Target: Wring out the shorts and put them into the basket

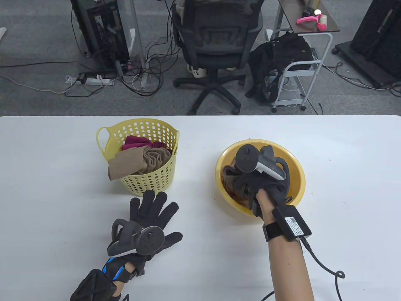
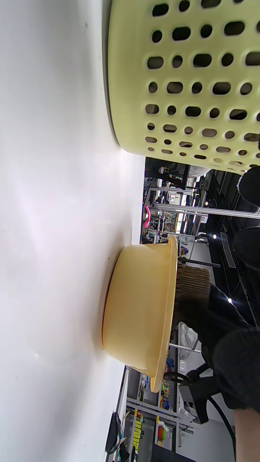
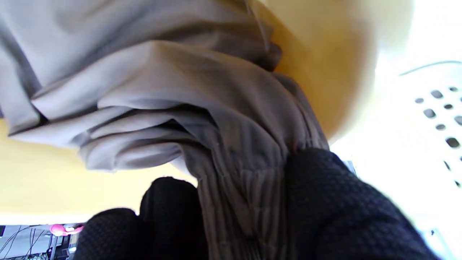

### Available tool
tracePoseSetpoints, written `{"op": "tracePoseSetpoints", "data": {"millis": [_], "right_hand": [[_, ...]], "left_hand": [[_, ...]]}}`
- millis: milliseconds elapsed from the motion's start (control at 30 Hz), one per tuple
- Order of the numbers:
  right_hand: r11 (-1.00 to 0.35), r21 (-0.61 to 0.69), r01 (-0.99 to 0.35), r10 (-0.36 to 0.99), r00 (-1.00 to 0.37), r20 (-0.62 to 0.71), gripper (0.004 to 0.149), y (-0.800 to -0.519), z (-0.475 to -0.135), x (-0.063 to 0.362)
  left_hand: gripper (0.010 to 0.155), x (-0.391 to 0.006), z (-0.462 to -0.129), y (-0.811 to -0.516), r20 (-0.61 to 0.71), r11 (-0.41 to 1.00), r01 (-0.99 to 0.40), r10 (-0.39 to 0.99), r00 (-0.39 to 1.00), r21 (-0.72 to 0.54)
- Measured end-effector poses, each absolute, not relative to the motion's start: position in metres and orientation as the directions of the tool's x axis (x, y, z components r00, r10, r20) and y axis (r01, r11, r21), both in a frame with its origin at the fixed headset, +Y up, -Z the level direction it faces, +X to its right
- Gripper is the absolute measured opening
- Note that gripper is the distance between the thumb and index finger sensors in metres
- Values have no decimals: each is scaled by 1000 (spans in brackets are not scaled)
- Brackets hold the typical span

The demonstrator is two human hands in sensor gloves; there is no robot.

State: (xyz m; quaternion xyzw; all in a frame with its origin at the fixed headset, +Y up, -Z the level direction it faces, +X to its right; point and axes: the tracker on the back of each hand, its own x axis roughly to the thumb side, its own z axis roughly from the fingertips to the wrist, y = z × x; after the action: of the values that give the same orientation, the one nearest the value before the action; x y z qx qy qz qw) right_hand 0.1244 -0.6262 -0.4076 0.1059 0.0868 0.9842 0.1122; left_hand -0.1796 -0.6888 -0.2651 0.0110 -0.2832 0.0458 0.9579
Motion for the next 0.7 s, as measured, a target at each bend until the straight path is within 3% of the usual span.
{"op": "tracePoseSetpoints", "data": {"millis": [700], "right_hand": [[-802,12,-598,586,-781,216,67,-549,-359,156]], "left_hand": [[84,-179,-264,-688,543,996,-87,76,836,-5]]}}
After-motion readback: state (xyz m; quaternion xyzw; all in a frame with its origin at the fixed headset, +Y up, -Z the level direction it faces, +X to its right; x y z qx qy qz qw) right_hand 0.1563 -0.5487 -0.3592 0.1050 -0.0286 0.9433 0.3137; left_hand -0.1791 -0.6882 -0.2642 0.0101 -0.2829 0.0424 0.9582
